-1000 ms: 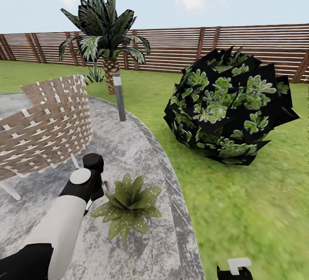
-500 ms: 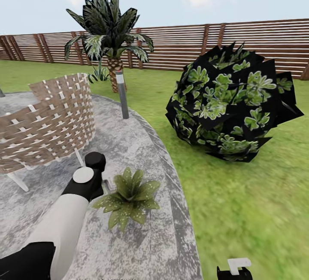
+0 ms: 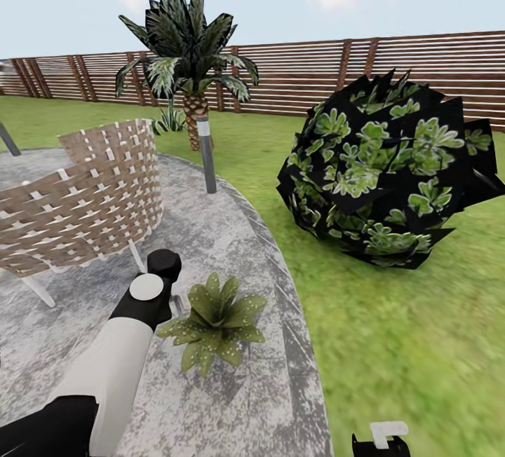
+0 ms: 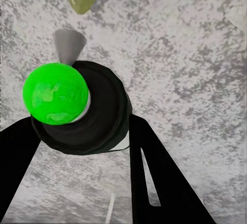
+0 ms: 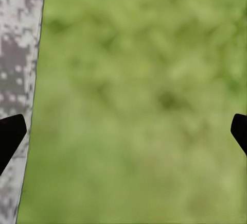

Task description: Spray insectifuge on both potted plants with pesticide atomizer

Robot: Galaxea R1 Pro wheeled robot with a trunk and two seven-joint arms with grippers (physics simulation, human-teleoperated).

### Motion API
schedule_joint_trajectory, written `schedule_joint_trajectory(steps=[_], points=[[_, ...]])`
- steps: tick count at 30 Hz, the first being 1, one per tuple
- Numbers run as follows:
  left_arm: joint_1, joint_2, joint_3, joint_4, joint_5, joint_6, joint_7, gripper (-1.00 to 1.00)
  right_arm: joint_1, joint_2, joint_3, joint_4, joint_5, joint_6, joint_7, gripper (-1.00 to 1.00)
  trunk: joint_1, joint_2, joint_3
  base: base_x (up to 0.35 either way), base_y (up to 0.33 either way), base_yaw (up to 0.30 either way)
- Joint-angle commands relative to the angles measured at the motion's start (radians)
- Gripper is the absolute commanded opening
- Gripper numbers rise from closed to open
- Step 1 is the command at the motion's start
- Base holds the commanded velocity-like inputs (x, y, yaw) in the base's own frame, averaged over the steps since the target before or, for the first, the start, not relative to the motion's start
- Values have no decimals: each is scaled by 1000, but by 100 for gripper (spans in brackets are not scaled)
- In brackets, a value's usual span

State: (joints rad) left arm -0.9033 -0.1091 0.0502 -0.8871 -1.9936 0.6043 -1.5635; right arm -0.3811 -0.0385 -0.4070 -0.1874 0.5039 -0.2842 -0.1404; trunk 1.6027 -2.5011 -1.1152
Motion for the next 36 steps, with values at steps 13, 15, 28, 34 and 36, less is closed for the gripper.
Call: schedule_joint_trajectory(steps=[13, 15, 28, 34, 36], points=[[0, 0, 4, -7, -8, 12, -7, -100, -1, 0, -9, 0, 8, -4, -2, 100, 0, 0, -1, -34, -247, 76], [0, 0, 5, -7, -8, 12, -7, -100, -1, 0, -9, 0, 8, -4, -2, 100, 0, 0, -1, -254, -200, 0], [19, 21, 15, -8, -1, 11, -7, -100, -1, 0, -9, 0, 8, -4, -2, 100, 0, 0, -1, -110, -122, 233], [93, 66, 213, -10, 41, -2, -7, -100, -1, 0, -7, 2, 13, -7, -1, 100, 0, 0, -1, 0, -1, 253], [96, 80, 245, -4, 91, -4, -7, -100, -1, 0, -7, 1, 14, -6, 1, 100, 0, 0, -1, 0, 0, 59]])
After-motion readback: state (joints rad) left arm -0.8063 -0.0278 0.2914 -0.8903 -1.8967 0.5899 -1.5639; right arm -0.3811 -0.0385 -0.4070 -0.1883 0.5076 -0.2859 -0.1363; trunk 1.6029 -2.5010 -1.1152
